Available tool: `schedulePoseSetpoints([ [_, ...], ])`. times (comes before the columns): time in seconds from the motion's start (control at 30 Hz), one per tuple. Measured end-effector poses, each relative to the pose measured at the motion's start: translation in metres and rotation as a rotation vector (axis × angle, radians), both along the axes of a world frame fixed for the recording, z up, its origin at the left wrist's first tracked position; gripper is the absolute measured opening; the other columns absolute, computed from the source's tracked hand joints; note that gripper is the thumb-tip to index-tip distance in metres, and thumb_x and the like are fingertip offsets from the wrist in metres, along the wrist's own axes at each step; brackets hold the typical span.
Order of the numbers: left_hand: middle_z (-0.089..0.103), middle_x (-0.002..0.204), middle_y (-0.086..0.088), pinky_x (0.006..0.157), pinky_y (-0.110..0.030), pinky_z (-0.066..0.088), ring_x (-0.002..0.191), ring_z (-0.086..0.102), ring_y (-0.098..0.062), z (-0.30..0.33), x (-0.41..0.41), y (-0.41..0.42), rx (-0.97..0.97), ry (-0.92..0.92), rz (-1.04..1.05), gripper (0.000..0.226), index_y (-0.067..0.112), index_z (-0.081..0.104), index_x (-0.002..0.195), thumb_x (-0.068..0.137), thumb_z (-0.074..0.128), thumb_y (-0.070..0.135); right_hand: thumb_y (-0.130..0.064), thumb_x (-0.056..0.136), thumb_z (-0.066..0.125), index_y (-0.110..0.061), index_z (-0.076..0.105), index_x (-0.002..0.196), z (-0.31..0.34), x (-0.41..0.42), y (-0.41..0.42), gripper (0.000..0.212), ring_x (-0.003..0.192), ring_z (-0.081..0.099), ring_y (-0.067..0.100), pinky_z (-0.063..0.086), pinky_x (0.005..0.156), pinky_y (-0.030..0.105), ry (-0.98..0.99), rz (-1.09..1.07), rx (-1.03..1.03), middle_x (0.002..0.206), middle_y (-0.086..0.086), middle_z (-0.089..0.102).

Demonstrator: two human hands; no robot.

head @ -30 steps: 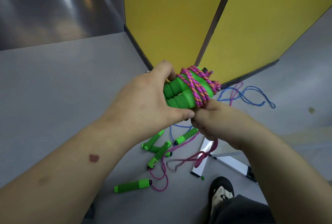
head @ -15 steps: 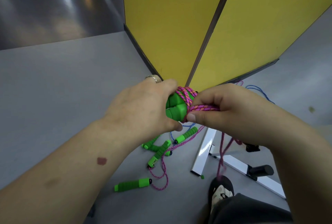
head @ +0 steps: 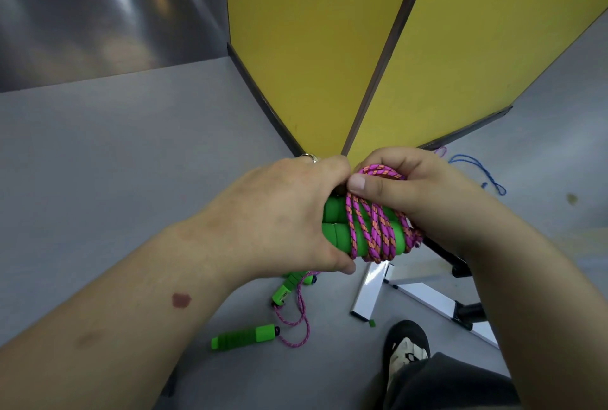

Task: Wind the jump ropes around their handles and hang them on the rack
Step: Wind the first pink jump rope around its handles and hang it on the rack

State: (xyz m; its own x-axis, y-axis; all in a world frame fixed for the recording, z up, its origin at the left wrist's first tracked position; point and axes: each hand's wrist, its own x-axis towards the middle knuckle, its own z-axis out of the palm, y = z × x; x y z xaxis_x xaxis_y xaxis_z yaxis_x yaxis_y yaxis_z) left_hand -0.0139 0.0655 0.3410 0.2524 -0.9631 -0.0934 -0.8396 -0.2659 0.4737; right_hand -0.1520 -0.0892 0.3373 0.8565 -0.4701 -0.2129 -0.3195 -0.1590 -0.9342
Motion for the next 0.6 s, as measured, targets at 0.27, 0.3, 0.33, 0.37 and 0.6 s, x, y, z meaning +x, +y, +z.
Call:
schedulePoseSetpoints([
  [0.27, 0.051, 0.098, 0.017, 0.070, -0.028, 0.053, 0.087, 0.056, -0.003, 0.002, -0.004, 0.000, -0.036, -0.019, 0.029, 0.081, 0.045, 0.038, 0.110, 0.053, 0.087, 0.074, -0.033, 0.084, 0.074, 0.000, 0.060, 0.091, -0.003, 0.001, -0.001, 0.036, 0.074, 0.065, 0.033, 0.049, 0.073, 0.054, -0.023, -0.028, 0.071, 0.082, 0.022, 0.065],
  [0.3, 0.050, 0.099, 0.018, 0.071, -0.028, 0.053, 0.089, 0.056, -0.004, 0.002, -0.004, 0.000, -0.040, -0.044, 0.025, 0.082, 0.045, 0.038, 0.112, 0.053, 0.086, 0.076, -0.032, 0.085, 0.074, 0.000, 0.060, 0.090, -0.002, 0.001, 0.000, 0.035, 0.073, 0.064, 0.031, 0.050, 0.072, 0.053, -0.036, -0.034, 0.046, 0.081, 0.021, 0.065],
  [0.33, 0.049, 0.101, 0.018, 0.072, -0.029, 0.053, 0.090, 0.055, -0.004, 0.002, -0.004, 0.000, -0.039, -0.071, 0.020, 0.083, 0.045, 0.039, 0.115, 0.053, 0.084, 0.078, -0.031, 0.086, 0.074, 0.001, 0.059, 0.090, -0.002, 0.002, 0.001, 0.035, 0.072, 0.064, 0.031, 0.050, 0.071, 0.052, -0.049, -0.039, 0.027, 0.080, 0.021, 0.064],
  [0.37, 0.049, 0.102, 0.017, 0.073, -0.030, 0.052, 0.092, 0.055, -0.005, 0.002, -0.003, 0.001, -0.028, -0.100, 0.019, 0.084, 0.044, 0.041, 0.117, 0.053, 0.083, 0.080, -0.030, 0.086, 0.074, 0.001, 0.059, 0.090, -0.001, 0.002, 0.001, 0.035, 0.071, 0.064, 0.031, 0.051, 0.071, 0.052, -0.061, -0.043, 0.009, 0.080, 0.024, 0.063],
  [0.6, 0.046, 0.085, 0.012, 0.055, -0.031, 0.037, 0.078, 0.053, -0.014, -0.001, 0.006, 0.005, 0.037, -0.264, 0.048, 0.047, 0.041, 0.037, 0.092, 0.072, 0.075, 0.059, -0.037, 0.085, 0.074, -0.001, 0.062, 0.091, 0.000, 0.000, -0.003, 0.039, 0.095, 0.063, 0.057, 0.048, 0.080, 0.076, -0.121, -0.066, -0.005, 0.104, 0.039, 0.063],
])
